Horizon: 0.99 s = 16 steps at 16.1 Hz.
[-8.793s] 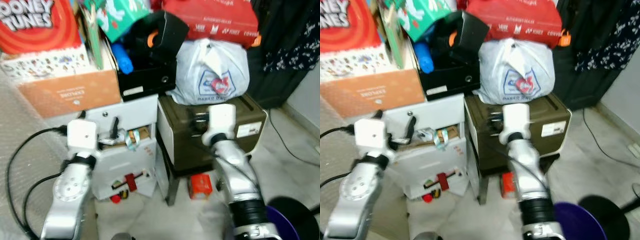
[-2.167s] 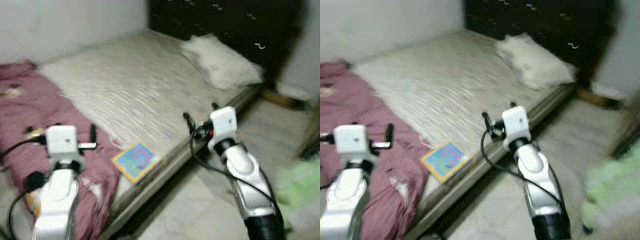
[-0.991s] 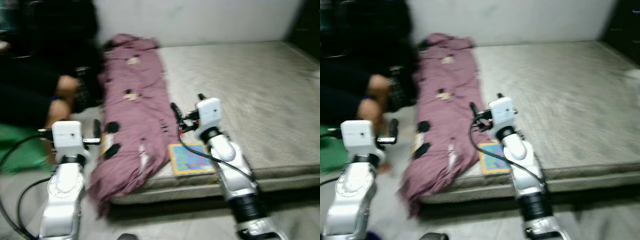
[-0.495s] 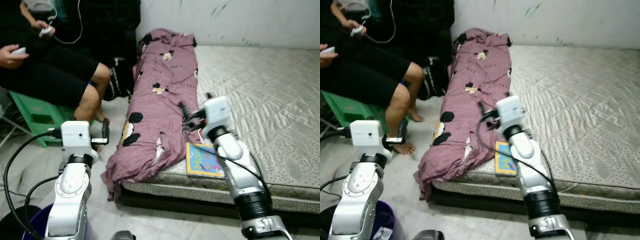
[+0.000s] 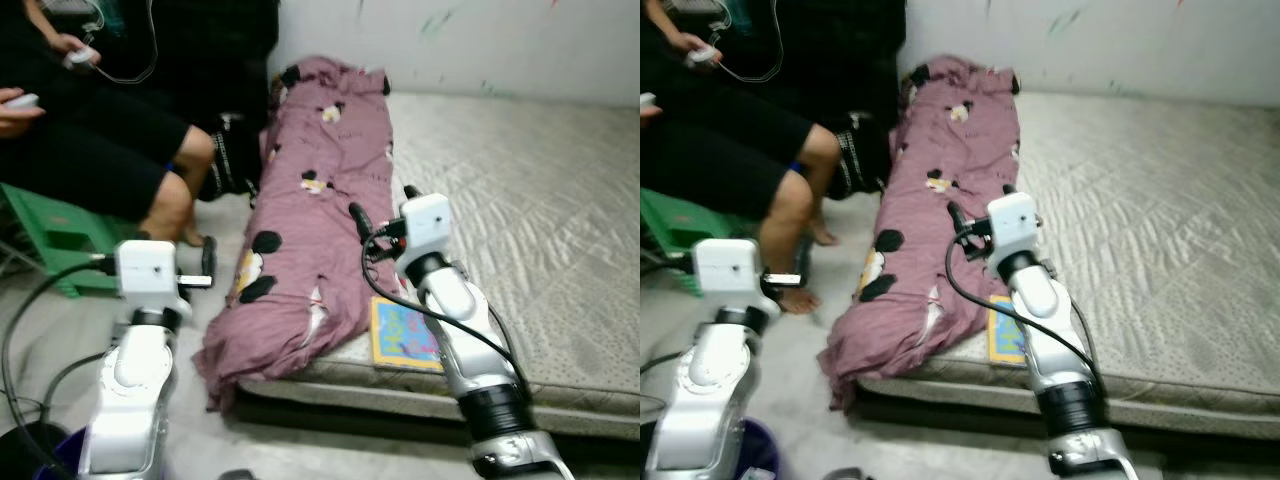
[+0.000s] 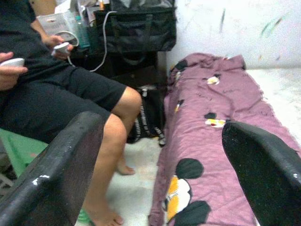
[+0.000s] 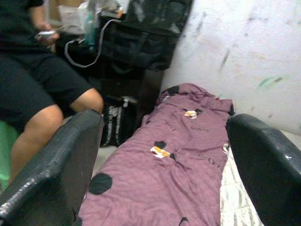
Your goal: Clean up the room
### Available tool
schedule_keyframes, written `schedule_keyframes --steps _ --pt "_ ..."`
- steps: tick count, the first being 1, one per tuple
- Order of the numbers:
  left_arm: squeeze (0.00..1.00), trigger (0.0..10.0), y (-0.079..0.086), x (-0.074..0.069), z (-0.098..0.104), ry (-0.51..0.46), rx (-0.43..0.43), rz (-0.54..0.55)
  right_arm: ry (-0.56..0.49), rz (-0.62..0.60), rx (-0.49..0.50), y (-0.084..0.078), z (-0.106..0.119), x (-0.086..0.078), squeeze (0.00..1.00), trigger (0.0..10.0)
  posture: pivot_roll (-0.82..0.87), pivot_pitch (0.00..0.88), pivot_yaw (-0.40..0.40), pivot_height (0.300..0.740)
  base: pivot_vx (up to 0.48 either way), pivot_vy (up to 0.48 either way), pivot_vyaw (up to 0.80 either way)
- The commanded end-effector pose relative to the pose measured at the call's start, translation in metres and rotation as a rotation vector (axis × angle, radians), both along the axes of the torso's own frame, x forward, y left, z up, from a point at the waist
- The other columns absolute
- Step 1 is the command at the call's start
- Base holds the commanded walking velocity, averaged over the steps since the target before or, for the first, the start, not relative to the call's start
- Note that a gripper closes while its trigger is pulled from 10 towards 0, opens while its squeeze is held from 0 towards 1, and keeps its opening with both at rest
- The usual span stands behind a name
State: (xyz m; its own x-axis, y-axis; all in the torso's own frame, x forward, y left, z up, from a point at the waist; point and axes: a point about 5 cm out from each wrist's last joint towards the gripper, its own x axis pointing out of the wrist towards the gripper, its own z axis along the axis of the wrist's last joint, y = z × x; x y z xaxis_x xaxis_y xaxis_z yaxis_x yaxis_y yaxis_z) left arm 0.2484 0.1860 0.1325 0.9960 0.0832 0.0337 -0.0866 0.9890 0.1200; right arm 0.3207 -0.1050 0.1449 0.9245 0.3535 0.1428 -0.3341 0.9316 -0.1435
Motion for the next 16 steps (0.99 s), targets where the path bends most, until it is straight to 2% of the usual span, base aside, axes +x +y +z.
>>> schedule_keyframes --steps 1,8,10,12,16 --pt "0.00 10.0 -0.0070 0.0012 0.0036 -0.018 -0.012 -0.030 0.006 -0.035 -0.010 -0.0112 -0.0024 0.0005 0.00 10.0 0.02 0.000 -0.015 0.740 0.315 0.000 0.00" --pt "0.00 10.0 -0.0066 0.0032 -0.0005 0.011 -0.013 -0.008 0.017 -0.057 -0.010 -0.0163 -0.0058 0.0014 0.00 10.0 0.02 0.000 -0.014 0.740 0.034 0.000 0.00" --pt "0.00 10.0 -0.0074 0.0032 -0.0001 0.011 -0.009 -0.009 0.023 -0.062 -0.004 -0.0171 -0.0067 0.0019 0.00 10.0 0.02 0.000 -0.014 0.740 0.000 0.000 -0.60" --pt "0.00 10.0 -0.0077 0.0033 0.0001 0.009 -0.009 -0.012 0.018 -0.061 -0.005 -0.0169 -0.0063 0.0020 0.00 10.0 0.02 0.000 -0.014 0.740 0.000 -0.324 -0.61" --pt "0.00 10.0 -0.0083 0.0033 0.0001 0.009 -0.012 -0.017 0.017 -0.057 -0.010 -0.0166 -0.0066 0.0018 0.00 10.0 0.02 0.000 -0.014 0.740 0.000 -0.397 0.00"
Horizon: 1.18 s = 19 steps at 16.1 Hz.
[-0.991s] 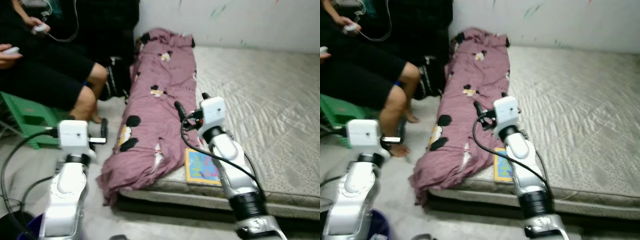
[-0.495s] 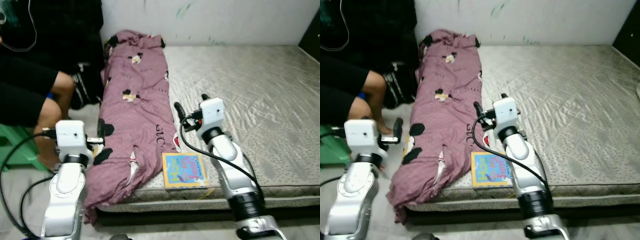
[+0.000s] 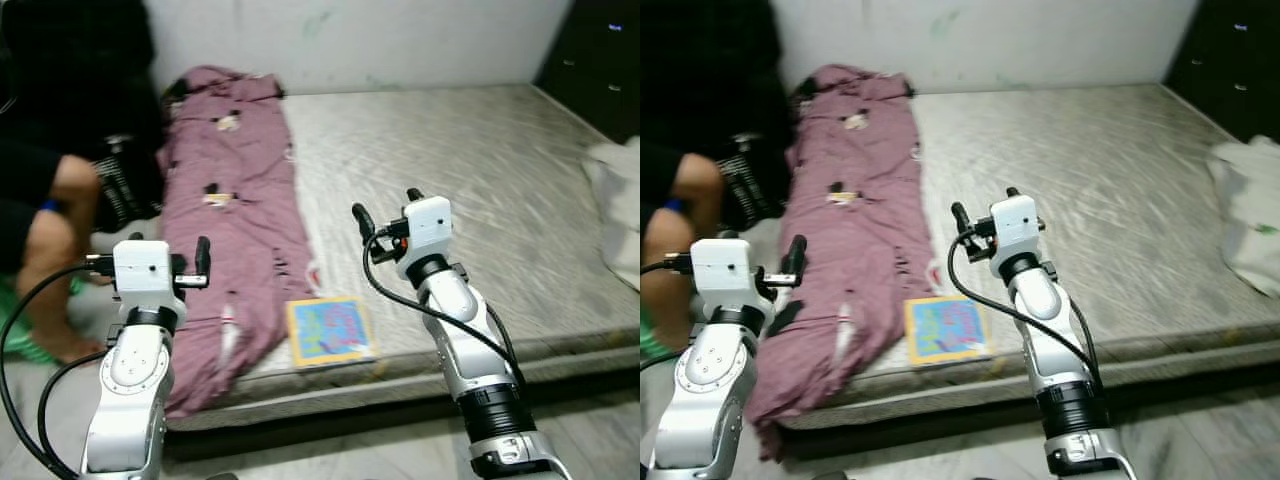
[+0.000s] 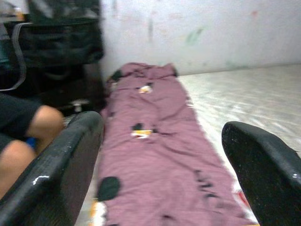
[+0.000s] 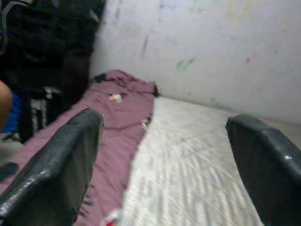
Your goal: Clean up the room
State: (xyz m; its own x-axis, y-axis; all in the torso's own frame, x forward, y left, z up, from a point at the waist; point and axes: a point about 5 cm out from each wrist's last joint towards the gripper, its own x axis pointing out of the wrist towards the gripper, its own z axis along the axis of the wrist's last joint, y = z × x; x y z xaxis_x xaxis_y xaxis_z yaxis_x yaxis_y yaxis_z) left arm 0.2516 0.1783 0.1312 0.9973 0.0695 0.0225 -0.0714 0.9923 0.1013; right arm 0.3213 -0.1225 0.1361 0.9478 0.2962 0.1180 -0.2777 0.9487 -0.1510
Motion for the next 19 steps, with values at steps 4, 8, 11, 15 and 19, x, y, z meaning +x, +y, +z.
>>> schedule_keyframes --steps 4,8,11,15,19 --pt "0.00 10.0 -0.0010 0.0002 0.0014 -0.001 0.005 -0.006 -0.007 0.012 -0.015 0.0021 0.0013 0.0013 0.00 10.0 0.02 0.000 -0.014 0.740 0.000 -0.398 0.00" --pt "0.00 10.0 -0.0011 -0.0002 0.0022 -0.012 -0.025 -0.005 -0.007 0.016 -0.016 0.0023 0.0012 0.0013 0.00 10.0 0.02 0.000 -0.013 0.740 0.000 -0.197 0.00" --pt "0.00 10.0 -0.0031 -0.0018 0.0036 -0.027 -0.009 -0.038 -0.007 0.017 -0.017 0.0023 0.0007 0.0012 0.00 10.0 0.02 0.000 -0.014 0.740 0.000 0.000 0.00" --pt "0.00 10.0 -0.0045 -0.0025 0.0048 -0.034 -0.014 -0.049 -0.006 0.020 -0.019 0.0021 0.0004 0.0013 0.00 10.0 0.02 0.000 -0.015 0.740 0.306 0.000 0.00" --pt "0.00 10.0 -0.0047 -0.0023 0.0046 -0.032 -0.014 -0.055 -0.006 0.019 -0.020 0.0023 0.0003 0.0016 0.00 10.0 0.02 0.000 -0.016 0.740 0.338 0.000 0.00"
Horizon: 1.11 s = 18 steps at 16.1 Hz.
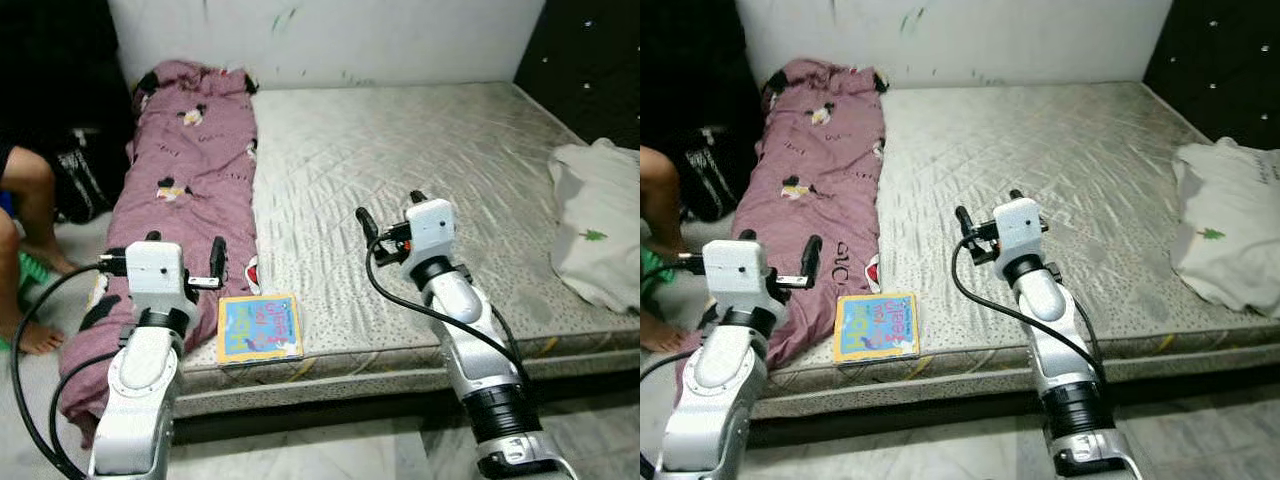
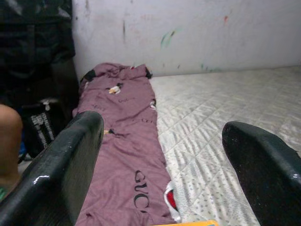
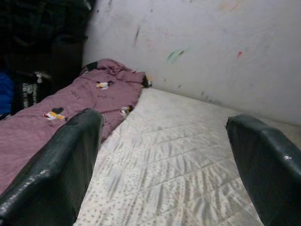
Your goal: Clean up the room
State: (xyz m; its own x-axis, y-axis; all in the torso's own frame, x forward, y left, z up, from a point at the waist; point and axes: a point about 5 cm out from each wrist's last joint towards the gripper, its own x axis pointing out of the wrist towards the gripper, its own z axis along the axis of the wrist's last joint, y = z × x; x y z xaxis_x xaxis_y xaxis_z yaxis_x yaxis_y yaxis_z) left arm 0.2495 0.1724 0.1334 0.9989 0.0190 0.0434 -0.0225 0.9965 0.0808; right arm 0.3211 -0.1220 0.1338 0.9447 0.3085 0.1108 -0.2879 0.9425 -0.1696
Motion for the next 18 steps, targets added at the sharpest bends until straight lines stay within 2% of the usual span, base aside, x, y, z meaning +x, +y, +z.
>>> schedule_keyframes --steps 1,5,14,18 --pt "0.00 10.0 0.0012 -0.0002 0.0025 -0.009 0.006 -0.005 -0.008 0.008 0.000 0.0019 0.0026 0.0018 0.00 10.0 0.02 0.000 -0.015 0.740 0.326 0.000 0.00" --pt "0.00 10.0 0.0009 -0.0004 0.0020 -0.003 0.005 -0.008 -0.007 0.008 0.002 0.0022 0.0024 0.0017 0.00 10.0 0.02 0.000 -0.014 0.740 0.315 0.000 0.00" --pt "0.00 10.0 0.0023 -0.0007 -0.0002 0.018 0.011 0.017 -0.002 0.006 0.011 0.0008 0.0010 0.0017 0.00 10.0 0.03 0.000 -0.017 0.740 0.000 0.000 0.00" --pt "0.00 10.0 0.0011 0.0000 -0.0002 0.016 0.012 0.011 0.005 0.005 0.010 0.0004 0.0001 0.0025 0.00 10.0 0.02 0.000 -0.016 0.740 0.000 -0.363 0.00"
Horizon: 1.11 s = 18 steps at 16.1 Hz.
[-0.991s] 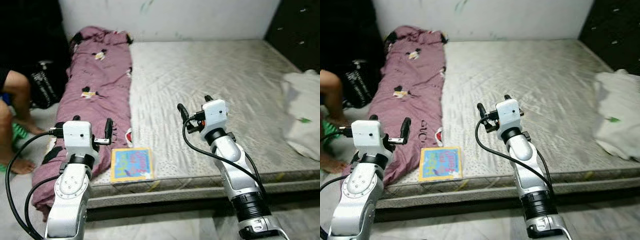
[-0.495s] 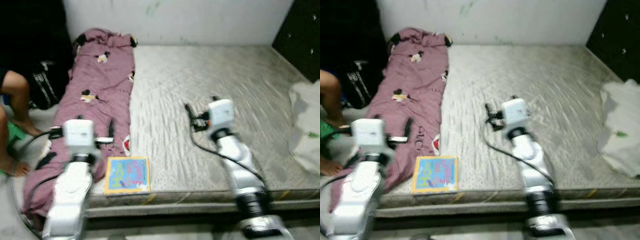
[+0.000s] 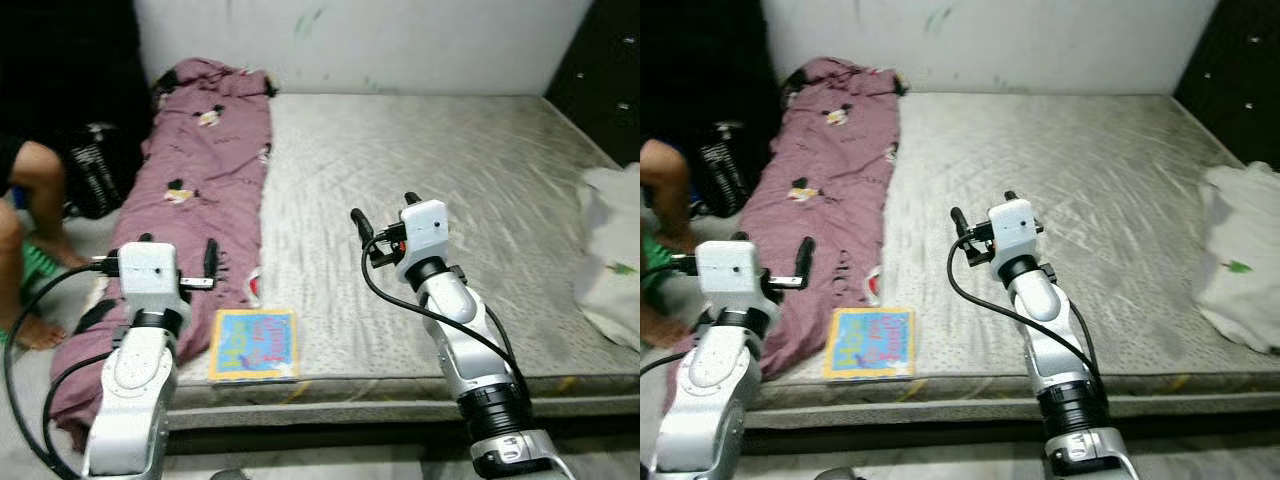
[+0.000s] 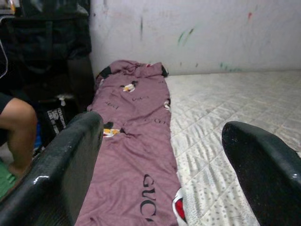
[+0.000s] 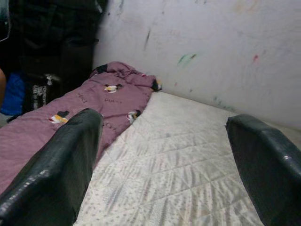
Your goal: Clean up the room
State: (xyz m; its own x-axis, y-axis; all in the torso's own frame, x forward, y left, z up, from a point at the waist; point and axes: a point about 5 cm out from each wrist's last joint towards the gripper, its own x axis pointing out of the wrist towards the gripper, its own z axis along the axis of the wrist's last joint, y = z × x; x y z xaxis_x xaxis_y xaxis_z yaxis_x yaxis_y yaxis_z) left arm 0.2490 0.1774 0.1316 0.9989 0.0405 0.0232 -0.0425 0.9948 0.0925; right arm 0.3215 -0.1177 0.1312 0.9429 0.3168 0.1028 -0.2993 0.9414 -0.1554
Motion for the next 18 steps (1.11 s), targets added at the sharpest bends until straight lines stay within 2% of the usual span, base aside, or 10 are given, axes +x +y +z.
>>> schedule_keyframes --steps 1,10,14,18 --pt "0.00 10.0 -0.0040 0.0009 0.0016 -0.003 0.001 -0.012 -0.006 -0.005 -0.002 -0.0038 0.0026 0.0024 0.00 10.0 0.02 0.000 -0.016 0.740 0.000 -0.398 0.00" --pt "0.00 10.0 -0.0053 0.0013 0.0002 -0.003 0.007 -0.021 -0.008 0.011 -0.027 -0.0021 0.0007 0.0026 0.00 10.0 0.03 0.000 -0.019 0.740 0.000 -0.393 0.00" --pt "0.00 10.0 -0.0054 0.0014 0.0005 -0.012 -0.013 -0.026 -0.009 0.015 -0.032 -0.0012 0.0001 0.0025 0.00 10.0 0.03 0.000 -0.019 0.740 0.000 0.000 0.00" --pt "0.00 10.0 -0.0063 0.0016 0.0029 -0.032 -0.017 -0.038 -0.012 0.022 -0.031 -0.0003 0.0003 0.0027 0.00 10.0 0.03 0.000 -0.019 0.740 0.000 0.000 0.47"
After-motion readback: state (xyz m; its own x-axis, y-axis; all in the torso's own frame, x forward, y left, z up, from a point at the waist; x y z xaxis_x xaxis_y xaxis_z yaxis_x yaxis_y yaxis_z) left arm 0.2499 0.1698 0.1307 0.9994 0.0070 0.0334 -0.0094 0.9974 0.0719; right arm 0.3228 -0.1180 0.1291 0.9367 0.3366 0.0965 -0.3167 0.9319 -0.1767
